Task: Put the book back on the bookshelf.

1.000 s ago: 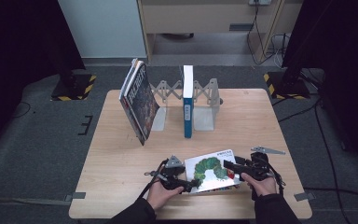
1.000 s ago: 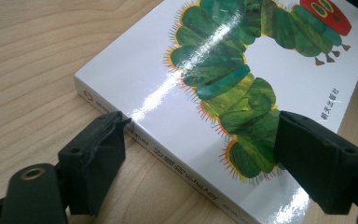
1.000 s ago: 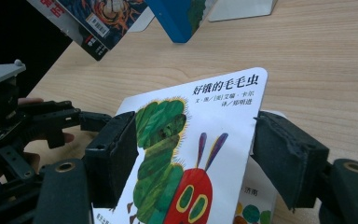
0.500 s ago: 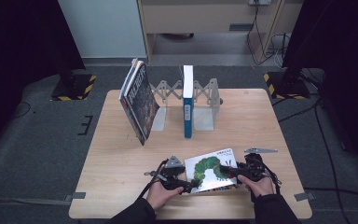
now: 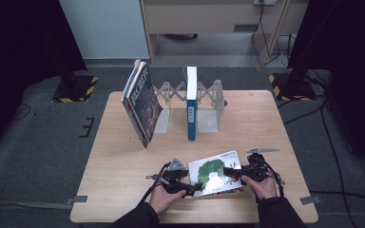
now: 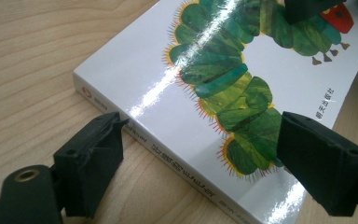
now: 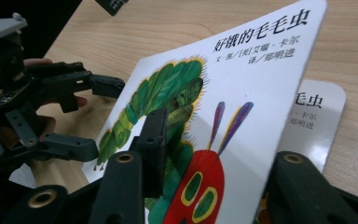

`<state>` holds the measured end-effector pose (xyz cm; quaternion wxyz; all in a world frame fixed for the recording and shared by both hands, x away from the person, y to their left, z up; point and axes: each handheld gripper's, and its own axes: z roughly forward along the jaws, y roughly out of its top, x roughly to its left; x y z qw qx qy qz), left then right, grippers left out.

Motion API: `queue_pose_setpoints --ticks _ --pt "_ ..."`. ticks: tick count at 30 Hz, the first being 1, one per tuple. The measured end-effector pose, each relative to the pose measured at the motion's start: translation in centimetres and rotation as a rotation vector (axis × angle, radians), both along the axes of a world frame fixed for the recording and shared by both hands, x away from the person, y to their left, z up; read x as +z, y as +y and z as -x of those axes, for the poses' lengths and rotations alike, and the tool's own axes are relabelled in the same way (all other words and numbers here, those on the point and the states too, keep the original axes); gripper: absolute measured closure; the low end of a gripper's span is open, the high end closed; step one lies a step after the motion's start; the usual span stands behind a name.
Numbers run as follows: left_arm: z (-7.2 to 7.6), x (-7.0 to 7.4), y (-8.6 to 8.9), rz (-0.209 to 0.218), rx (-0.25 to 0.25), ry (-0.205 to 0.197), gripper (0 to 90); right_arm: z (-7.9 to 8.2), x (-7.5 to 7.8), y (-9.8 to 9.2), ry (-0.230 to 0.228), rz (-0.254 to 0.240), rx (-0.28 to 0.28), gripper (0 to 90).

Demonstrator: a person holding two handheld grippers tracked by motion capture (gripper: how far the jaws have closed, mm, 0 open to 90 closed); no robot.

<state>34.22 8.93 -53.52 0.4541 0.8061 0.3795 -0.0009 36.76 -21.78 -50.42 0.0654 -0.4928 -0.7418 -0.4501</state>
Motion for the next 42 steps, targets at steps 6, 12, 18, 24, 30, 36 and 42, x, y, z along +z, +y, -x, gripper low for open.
queue_pose_setpoints --ticks 6,12,18,24,30,36,42 --pt "-0.2 0.2 0.6 0.022 0.022 0.014 15.8 0.0 0.6 -0.2 -0.006 -0.046 0.003 72.2" --pt "-0.3 0.2 0.6 0.045 0.026 0.037 16.3 0.2 1.4 -0.2 -0.043 -0.12 0.021 81.3" --pt "-0.5 0.0 0.7 0.062 0.027 0.06 15.7 0.4 1.9 -0.3 -0.067 -0.174 0.046 83.7" --pt "-1.0 -0.4 0.6 0.113 -0.008 0.066 10.0 0.7 2.4 -0.1 -0.127 -0.186 0.087 84.4" --pt "-1.2 -0.6 0.6 0.134 -0.02 0.066 10.9 0.6 2.3 -0.3 -0.124 -0.176 0.076 84.1" --pt "-1.3 -0.6 0.7 0.137 -0.019 0.066 12.1 0.5 1.7 0.0 -0.129 -0.046 0.037 73.2" --pt "-1.3 -0.6 0.7 0.135 -0.021 0.061 12.3 0.4 1.1 0.6 -0.128 0.062 0.027 62.5"
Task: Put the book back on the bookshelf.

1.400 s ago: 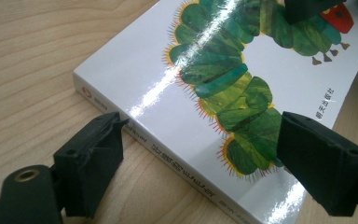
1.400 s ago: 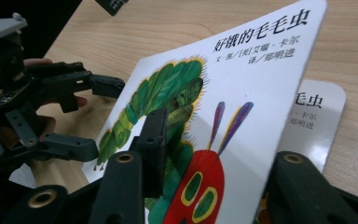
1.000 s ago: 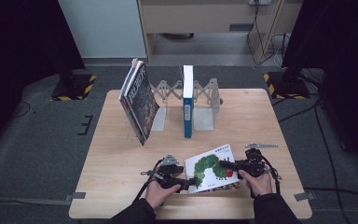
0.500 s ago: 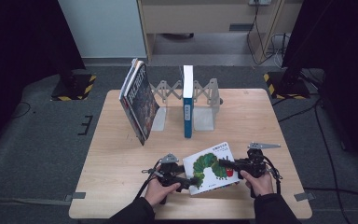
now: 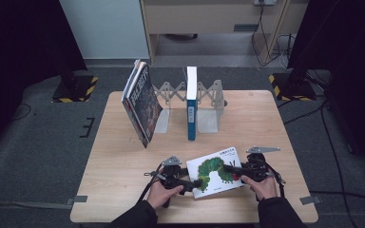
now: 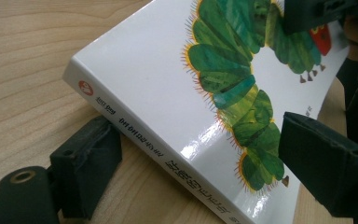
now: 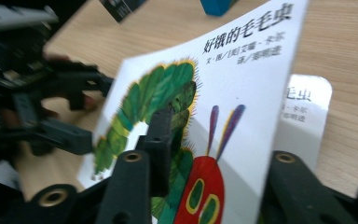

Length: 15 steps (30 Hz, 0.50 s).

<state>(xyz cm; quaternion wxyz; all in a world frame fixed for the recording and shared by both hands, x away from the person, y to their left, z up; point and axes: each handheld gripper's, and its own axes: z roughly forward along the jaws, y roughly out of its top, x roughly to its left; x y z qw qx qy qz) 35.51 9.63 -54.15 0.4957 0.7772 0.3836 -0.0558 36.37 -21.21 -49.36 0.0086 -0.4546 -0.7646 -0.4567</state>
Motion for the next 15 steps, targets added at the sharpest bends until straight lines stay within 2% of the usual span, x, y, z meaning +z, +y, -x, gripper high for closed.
queue_pose_setpoints --ticks 1,3,9,12,15 --pt "0.0 0.0 0.0 0.0 0.0 -0.002 12.5 0.0 -0.3 0.3 -0.009 0.04 0.001 59.1" --pt "0.0 0.0 0.0 0.0 0.001 -0.003 12.7 -0.1 -0.5 0.4 -0.014 0.058 0.001 58.2" --pt "0.0 0.0 0.0 0.002 -0.002 -0.001 12.7 -0.3 -1.2 0.6 0.002 0.087 -0.011 57.9" --pt "0.0 0.0 0.1 0.005 -0.003 0.003 12.7 -0.4 -1.4 0.7 0.005 0.091 -0.004 57.8" --pt "-0.1 -0.1 0.1 0.012 -0.006 0.008 12.7 -0.4 -1.3 1.1 -0.012 0.075 0.014 57.8"
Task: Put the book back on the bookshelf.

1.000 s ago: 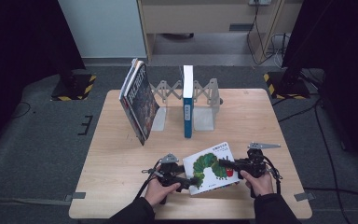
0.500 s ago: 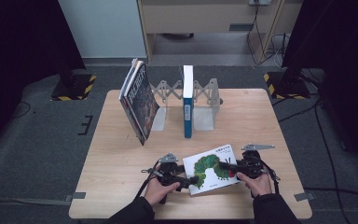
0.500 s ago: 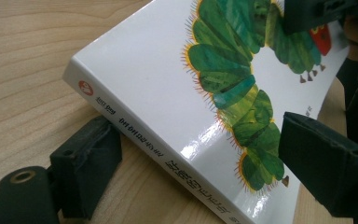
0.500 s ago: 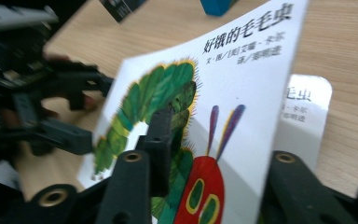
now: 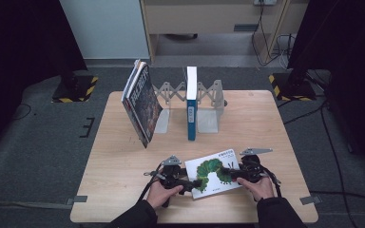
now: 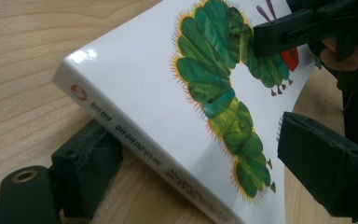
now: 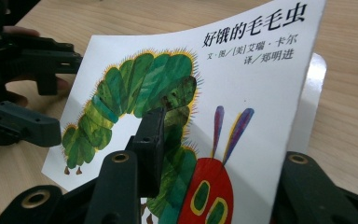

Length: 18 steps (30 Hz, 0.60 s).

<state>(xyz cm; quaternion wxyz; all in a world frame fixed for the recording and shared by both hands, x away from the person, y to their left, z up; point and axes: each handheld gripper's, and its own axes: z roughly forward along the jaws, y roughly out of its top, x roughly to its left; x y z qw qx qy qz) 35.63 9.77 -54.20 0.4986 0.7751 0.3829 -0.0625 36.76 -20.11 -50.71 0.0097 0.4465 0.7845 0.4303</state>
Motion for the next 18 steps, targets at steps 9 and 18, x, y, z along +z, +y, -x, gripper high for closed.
queue_pose_setpoints --ticks 9,18 --pt "-0.06 0.0 0.34 -0.011 0.042 0.003 25.4 0.1 0.04 0.81 -0.02 -0.033 0.034 48.8" --pt "-0.08 -0.04 0.49 -0.01 0.063 0.009 30.6 0.18 0.36 0.52 -0.081 0.048 -0.033 33.6"
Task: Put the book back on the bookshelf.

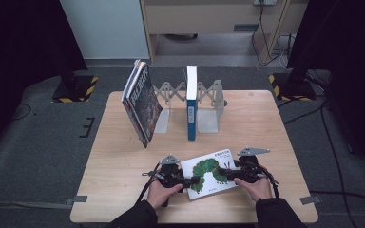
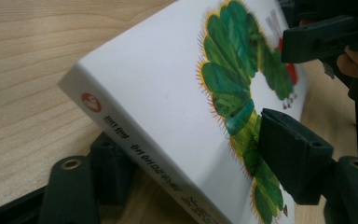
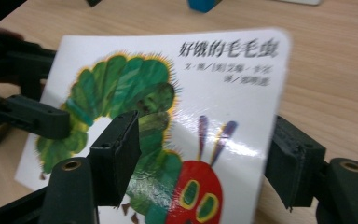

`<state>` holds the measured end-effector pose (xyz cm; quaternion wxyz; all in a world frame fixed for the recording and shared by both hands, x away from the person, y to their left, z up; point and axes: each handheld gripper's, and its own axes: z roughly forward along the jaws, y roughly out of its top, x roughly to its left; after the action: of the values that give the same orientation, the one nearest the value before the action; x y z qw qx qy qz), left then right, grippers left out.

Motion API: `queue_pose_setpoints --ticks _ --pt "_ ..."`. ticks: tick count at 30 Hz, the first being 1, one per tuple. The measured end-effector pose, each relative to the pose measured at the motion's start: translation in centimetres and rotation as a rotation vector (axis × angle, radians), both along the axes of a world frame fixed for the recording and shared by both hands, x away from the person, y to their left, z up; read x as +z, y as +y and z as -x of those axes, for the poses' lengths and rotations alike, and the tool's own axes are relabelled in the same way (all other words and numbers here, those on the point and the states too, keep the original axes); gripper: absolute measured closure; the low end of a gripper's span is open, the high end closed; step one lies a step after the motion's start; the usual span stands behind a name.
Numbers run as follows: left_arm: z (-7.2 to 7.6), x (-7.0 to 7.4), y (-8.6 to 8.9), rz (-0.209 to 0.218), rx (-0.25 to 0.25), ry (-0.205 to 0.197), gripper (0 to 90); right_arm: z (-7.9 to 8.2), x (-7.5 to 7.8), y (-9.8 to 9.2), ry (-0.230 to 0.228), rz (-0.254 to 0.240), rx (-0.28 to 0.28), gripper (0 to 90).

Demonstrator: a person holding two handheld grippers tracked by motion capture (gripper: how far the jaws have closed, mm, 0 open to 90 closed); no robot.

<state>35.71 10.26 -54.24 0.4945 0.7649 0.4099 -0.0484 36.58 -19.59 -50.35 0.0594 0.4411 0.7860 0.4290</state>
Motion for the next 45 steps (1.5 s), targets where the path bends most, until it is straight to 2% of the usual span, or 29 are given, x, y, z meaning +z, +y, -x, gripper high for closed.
queue_pose_setpoints --ticks 3,6,8,11,16,18,19,21,23,25,26,27,28,33,38,41,44,45 --pt "0.0 0.0 0.0 0.001 0.004 0.001 31.6 0.0 -0.2 -0.4 -0.01 0.006 -0.027 31.4" --pt "0.0 0.0 0.0 0.001 0.005 0.002 31.9 -0.2 -0.6 -0.6 0.03 0.047 -0.048 30.3" --pt "0.0 0.0 0.0 0.001 0.005 0.001 32.0 -0.3 -1.0 -0.7 0.059 0.069 -0.05 32.9" --pt "0.0 0.0 0.1 0.001 0.005 0.002 32.1 -0.3 -1.2 -0.6 0.085 0.055 -0.045 35.8" --pt "0.0 0.0 0.1 0.004 0.011 0.01 33.0 -0.2 -1.2 -0.6 0.085 0.043 -0.039 39.0" --pt "0.0 0.2 0.2 0.013 0.015 0.013 35.7 -0.2 -1.1 -0.6 0.079 0.039 -0.041 40.1" --pt "0.0 0.2 0.2 0.032 0.008 0.004 35.7 -0.2 -1.0 -0.6 0.065 0.04 -0.038 40.7" --pt "0.2 0.6 0.3 0.034 0.012 -0.006 40.0 -0.1 -0.8 -0.7 0.025 0.035 -0.045 43.1" --pt "0.2 0.7 0.3 0.038 0.01 -0.013 42.2 -0.2 -0.7 -0.8 0.005 0.028 -0.053 43.7" --pt "0.4 0.8 0.1 0.069 -0.029 -0.017 45.2 -0.1 -0.5 -0.9 -0.009 0.022 -0.056 44.4" --pt "0.4 0.8 0.1 0.069 -0.029 -0.017 50.0 -0.1 -0.5 -0.9 -0.009 0.022 -0.056 44.4" --pt "0.6 0.9 -0.1 0.085 -0.05 -0.013 51.8 -0.1 -0.4 -0.8 -0.031 -0.012 -0.048 45.6" --pt "0.8 1.0 -0.4 0.087 -0.052 -0.028 51.8 -0.1 -0.4 -0.8 -0.031 -0.012 -0.048 45.6" --pt "1.2 1.4 -0.7 0.062 -0.045 -0.056 52.4 0.0 -0.1 -0.9 -0.046 -0.023 -0.043 45.5" --pt "1.4 2.3 -0.6 0.068 -0.06 -0.059 61.3 0.0 0.1 -1.0 -0.071 -0.05 -0.044 44.6" --pt "1.6 2.8 -0.7 0.058 -0.062 -0.061 66.5 0.0 0.2 -1.2 -0.072 -0.068 -0.046 41.8" --pt "1.8 3.4 -0.7 0.061 -0.067 -0.056 70.5 0.1 0.2 -1.1 -0.07 -0.062 -0.043 38.2" --pt "1.9 3.7 -0.7 0.056 -0.07 -0.065 72.5 0.1 0.3 -1.2 -0.074 -0.061 -0.038 37.9"
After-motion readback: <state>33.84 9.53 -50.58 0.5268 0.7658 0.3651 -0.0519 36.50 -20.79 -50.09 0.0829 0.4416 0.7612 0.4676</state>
